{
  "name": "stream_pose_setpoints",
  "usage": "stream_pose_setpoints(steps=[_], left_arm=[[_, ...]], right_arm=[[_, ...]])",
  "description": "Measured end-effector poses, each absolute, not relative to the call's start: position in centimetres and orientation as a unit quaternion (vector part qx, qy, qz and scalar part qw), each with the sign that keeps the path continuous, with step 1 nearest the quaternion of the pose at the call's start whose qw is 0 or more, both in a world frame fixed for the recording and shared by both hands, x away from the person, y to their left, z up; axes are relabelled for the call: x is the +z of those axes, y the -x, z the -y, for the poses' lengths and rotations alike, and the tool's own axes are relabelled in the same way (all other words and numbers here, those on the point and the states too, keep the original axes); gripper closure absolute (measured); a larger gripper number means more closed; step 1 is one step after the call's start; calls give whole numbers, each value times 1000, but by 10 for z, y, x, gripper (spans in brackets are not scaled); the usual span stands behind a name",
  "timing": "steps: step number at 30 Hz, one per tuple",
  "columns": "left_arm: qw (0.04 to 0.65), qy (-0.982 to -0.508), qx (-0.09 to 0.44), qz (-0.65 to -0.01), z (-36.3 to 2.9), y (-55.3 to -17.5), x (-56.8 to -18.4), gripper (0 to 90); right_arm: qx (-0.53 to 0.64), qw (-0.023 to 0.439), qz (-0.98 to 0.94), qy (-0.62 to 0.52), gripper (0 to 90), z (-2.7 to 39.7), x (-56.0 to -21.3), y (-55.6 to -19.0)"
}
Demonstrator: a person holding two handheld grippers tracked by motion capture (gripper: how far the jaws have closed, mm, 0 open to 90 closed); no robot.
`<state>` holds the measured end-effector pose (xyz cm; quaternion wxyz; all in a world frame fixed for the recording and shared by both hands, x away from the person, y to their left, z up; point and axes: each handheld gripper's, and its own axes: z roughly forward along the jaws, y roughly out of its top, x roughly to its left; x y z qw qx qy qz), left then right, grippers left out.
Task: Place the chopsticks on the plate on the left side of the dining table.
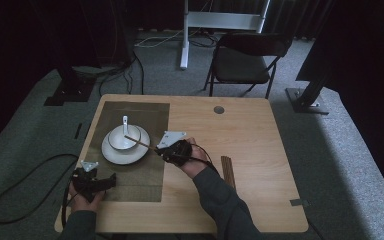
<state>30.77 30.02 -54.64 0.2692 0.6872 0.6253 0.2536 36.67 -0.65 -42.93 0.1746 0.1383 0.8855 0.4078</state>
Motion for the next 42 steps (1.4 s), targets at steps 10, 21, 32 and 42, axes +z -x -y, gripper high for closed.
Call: stream_pose_setpoints(steps=[10, 21, 32, 42], left_arm=[[269, -687, 254, -625, -300, -308, -546, 1], [269, -687, 254, -625, -300, -308, -546, 1], [269, -687, 254, -625, -300, -308, -546, 1], [270, -687, 254, -625, -300, -308, -547, 1]], right_arm=[[404, 180, -889, -122, 850, -2, -420, -370], [402, 181, -891, -110, 850, -10, -415, -375], [398, 180, -894, -98, 850, -19, -414, -379], [396, 178, -896, -91, 850, -28, -414, -383]])
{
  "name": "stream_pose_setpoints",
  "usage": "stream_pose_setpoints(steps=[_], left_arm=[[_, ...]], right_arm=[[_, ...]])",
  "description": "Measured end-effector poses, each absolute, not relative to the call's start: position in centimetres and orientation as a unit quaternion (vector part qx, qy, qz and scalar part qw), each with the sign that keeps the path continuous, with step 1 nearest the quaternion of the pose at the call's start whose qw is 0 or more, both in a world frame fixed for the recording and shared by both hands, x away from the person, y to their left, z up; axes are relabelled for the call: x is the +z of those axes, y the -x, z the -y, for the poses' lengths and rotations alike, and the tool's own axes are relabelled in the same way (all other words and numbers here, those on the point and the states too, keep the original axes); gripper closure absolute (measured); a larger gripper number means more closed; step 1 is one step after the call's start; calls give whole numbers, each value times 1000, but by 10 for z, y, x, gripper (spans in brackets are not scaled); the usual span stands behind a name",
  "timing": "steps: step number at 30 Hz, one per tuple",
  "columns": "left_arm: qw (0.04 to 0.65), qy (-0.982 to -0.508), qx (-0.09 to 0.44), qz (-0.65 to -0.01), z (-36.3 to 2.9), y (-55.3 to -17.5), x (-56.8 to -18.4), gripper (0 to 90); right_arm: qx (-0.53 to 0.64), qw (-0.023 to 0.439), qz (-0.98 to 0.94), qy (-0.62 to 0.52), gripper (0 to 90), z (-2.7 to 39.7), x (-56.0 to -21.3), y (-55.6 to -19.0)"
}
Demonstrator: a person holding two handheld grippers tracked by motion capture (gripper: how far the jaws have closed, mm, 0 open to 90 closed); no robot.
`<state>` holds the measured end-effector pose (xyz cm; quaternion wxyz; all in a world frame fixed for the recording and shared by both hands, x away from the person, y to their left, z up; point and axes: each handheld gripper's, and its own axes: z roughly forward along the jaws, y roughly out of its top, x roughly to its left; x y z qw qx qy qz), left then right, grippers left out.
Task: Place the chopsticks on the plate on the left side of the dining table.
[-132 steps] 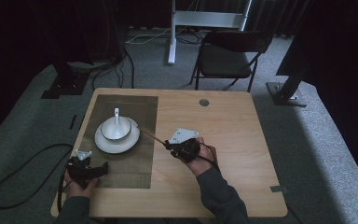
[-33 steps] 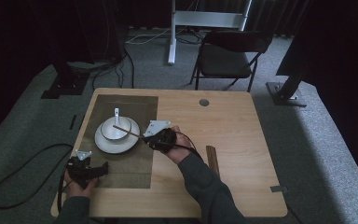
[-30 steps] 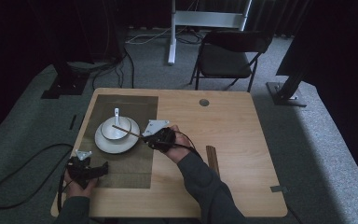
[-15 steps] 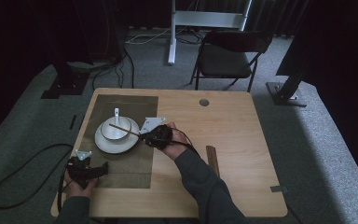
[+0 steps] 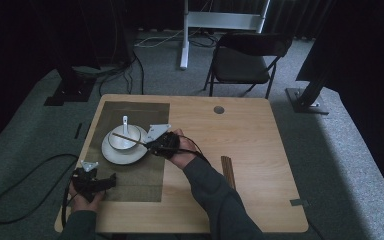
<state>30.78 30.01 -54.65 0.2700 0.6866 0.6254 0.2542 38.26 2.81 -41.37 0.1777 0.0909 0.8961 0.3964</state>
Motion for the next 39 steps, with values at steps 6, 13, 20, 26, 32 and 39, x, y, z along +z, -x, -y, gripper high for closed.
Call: stream_pose_setpoints(steps=[6, 13, 20, 26, 32, 39], left_arm=[[269, -687, 254, -625, -300, -308, -546, 1], [269, -687, 254, -625, -300, -308, -546, 1], [269, -687, 254, -625, -300, -308, -546, 1], [270, -687, 254, -625, -300, -308, -546, 1], [269, -687, 254, -625, -300, -308, -546, 1], [269, -687, 254, -625, -300, -308, -546, 1]], right_arm=[[394, 175, -898, -87, 850, -33, -414, -387], [394, 172, -899, -84, 850, -40, -414, -391], [388, 170, -903, -79, 850, -47, -418, -393], [383, 165, -906, -78, 850, -53, -424, -396], [383, 159, -907, -73, 850, -59, -427, -397], [380, 155, -910, -65, 850, -66, -430, -397]])
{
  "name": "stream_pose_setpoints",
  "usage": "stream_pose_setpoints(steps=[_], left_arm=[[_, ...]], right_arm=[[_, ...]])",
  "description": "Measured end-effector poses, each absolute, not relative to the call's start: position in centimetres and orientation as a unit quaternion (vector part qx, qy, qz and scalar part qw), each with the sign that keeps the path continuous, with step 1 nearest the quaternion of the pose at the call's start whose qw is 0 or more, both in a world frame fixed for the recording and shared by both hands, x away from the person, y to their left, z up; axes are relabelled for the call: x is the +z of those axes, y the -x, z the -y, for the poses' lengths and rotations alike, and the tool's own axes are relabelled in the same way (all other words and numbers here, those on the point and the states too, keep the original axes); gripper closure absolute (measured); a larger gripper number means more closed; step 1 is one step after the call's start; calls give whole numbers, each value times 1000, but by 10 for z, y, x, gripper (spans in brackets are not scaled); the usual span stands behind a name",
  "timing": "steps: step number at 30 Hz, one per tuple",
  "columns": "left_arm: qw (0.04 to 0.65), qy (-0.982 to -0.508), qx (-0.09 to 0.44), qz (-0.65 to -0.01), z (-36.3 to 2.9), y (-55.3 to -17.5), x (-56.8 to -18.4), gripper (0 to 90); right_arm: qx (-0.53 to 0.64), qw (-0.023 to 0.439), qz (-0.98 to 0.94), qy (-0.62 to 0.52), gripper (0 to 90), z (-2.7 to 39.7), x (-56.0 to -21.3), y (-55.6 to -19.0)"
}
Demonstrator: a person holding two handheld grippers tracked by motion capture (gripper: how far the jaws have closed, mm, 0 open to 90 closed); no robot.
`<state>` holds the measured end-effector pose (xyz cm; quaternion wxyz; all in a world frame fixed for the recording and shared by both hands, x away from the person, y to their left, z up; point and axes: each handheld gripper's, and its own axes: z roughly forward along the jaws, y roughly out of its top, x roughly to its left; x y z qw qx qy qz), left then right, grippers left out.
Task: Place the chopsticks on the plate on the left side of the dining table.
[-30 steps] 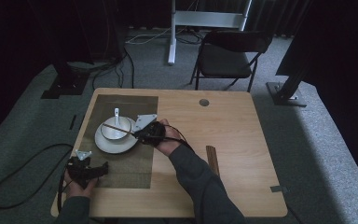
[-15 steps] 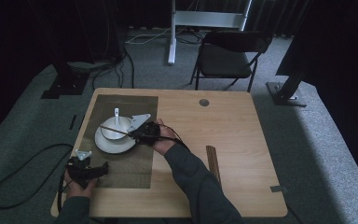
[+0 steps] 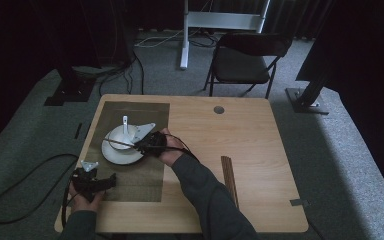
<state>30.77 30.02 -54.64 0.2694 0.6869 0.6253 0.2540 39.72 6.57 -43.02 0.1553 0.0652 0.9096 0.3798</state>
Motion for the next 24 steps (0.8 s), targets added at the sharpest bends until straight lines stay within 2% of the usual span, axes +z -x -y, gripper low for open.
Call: stream_pose_setpoints(steps=[24], left_arm=[[269, -687, 254, -625, -300, -308, -546, 1]], right_arm=[[376, 145, -914, -51, 850, -83, -441, -397]])
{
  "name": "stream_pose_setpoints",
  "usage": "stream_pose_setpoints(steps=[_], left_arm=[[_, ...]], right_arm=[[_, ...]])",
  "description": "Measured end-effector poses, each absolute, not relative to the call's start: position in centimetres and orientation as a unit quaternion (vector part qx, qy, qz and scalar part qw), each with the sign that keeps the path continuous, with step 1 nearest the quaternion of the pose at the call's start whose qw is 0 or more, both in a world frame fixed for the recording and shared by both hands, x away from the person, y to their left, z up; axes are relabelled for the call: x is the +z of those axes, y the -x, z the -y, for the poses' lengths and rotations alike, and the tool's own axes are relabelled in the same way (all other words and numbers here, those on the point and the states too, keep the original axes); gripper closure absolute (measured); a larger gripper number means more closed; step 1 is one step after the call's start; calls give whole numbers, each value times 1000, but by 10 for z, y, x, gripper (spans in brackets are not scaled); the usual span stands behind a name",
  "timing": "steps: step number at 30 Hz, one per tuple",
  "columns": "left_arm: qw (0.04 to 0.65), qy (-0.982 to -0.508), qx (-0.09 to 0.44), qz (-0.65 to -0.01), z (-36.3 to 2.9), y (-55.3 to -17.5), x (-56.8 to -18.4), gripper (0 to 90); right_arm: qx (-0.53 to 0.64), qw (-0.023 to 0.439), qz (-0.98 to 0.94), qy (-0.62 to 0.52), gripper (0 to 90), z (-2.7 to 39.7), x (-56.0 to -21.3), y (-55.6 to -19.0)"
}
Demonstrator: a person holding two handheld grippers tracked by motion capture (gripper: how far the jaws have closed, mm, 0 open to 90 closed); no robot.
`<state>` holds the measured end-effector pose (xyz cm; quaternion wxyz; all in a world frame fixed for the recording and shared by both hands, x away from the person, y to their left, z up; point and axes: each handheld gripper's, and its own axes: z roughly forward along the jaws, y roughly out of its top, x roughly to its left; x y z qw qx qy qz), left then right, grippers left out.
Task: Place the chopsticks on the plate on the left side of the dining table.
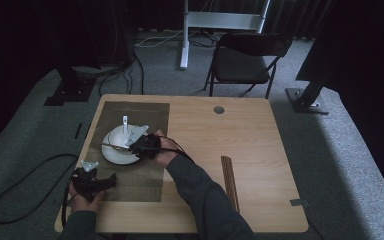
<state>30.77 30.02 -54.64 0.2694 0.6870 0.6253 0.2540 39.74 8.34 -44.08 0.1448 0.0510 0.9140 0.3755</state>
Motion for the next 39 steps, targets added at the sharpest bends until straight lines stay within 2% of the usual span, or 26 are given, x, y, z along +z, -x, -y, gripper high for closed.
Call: stream_pose_setpoints(steps=[39], left_arm=[[269, -687, 253, -625, -300, -308, -546, 1]], right_arm=[[343, 137, -929, -22, 849, -112, -467, -396]])
